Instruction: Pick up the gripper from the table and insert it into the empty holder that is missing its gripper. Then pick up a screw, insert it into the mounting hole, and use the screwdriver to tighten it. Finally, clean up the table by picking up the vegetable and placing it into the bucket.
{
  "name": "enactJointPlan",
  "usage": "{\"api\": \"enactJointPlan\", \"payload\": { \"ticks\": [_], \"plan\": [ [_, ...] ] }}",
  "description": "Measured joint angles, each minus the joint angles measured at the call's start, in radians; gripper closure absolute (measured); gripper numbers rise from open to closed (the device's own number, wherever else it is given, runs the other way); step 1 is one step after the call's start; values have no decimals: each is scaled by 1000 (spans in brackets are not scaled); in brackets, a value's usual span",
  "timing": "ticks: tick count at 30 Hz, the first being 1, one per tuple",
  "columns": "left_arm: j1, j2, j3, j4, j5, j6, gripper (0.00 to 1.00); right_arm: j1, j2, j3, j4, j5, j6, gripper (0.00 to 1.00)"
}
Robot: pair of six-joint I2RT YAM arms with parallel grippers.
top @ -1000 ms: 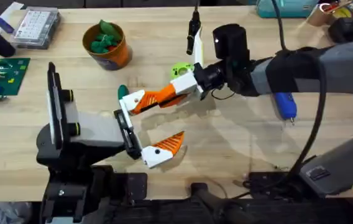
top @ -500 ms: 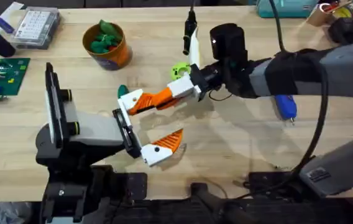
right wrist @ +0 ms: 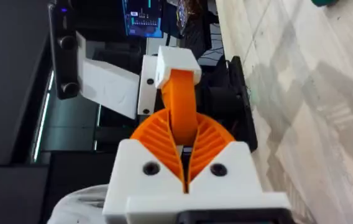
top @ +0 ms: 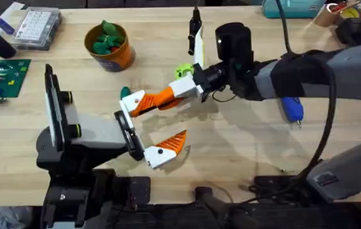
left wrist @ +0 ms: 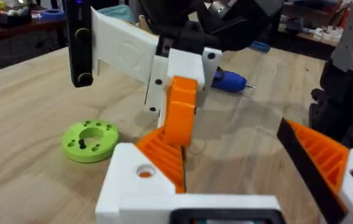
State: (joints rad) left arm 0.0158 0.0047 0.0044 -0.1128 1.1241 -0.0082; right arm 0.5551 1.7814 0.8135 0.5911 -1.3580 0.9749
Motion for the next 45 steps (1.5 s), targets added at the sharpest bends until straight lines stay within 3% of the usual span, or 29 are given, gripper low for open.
{"api": "enactJointPlan", "payload": {
  "ticks": [45],
  "plan": [
    [21,1,0,-15,32,-15,14,14,-2,0,29,54,43,994]
  ]
}}
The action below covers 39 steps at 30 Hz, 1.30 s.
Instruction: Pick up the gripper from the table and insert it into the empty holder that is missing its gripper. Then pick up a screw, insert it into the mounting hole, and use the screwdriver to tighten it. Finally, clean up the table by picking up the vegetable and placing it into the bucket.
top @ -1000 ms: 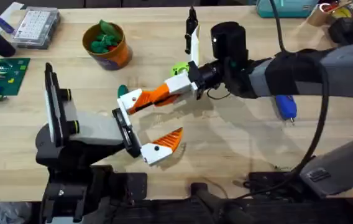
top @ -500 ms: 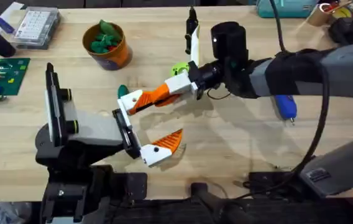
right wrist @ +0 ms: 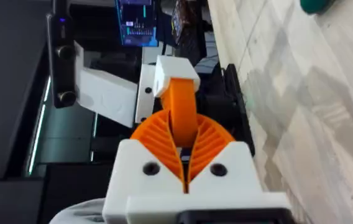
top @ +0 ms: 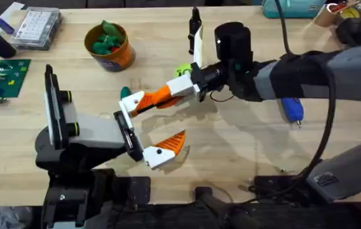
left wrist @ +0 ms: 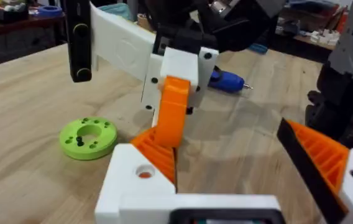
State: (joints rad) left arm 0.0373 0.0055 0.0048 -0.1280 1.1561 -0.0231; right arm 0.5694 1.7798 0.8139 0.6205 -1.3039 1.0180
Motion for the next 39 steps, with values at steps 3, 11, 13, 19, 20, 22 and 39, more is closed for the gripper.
{"api": "enactJointPlan", "payload": {
  "ticks": [3,11,13,19,20,22,39],
  "plan": [
    [5,0,0,0,0,0,14,3,0,0,3,9,0,994],
    [5,0,0,0,1,0,14,4,0,0,4,12,3,916],
    [4,0,0,-3,18,0,14,14,0,0,4,20,4,870],
    [-7,0,2,-11,70,0,14,43,0,0,5,32,5,814],
    [-7,0,2,-11,72,0,14,43,0,0,5,32,4,812],
    [-7,0,2,-11,74,0,14,43,0,0,5,32,4,807],
    [-12,-1,2,-16,109,24,14,36,0,-3,-9,-12,-8,629]
  ]
}}
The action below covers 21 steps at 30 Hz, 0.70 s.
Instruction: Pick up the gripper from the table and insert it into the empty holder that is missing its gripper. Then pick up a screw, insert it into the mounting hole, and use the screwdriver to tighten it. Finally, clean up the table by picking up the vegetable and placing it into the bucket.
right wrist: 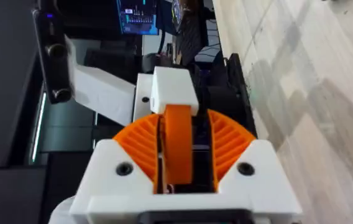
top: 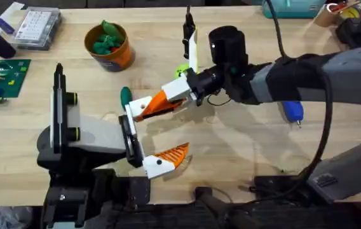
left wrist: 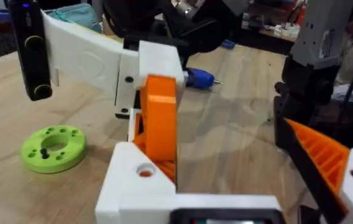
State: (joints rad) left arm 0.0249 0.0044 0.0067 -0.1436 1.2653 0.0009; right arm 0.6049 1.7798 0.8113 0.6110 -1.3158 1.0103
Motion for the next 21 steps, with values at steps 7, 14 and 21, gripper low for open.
{"api": "enactJointPlan", "payload": {
  "ticks": [7,14,21],
  "plan": [
    [-17,0,0,-10,58,0,14,-29,0,-2,4,-24,-13,71],
    [-18,0,0,-14,78,0,14,-99,0,-2,3,-65,-16,6],
    [-18,0,0,-15,78,0,14,-165,0,-2,3,-94,-16,5]
  ]
}}
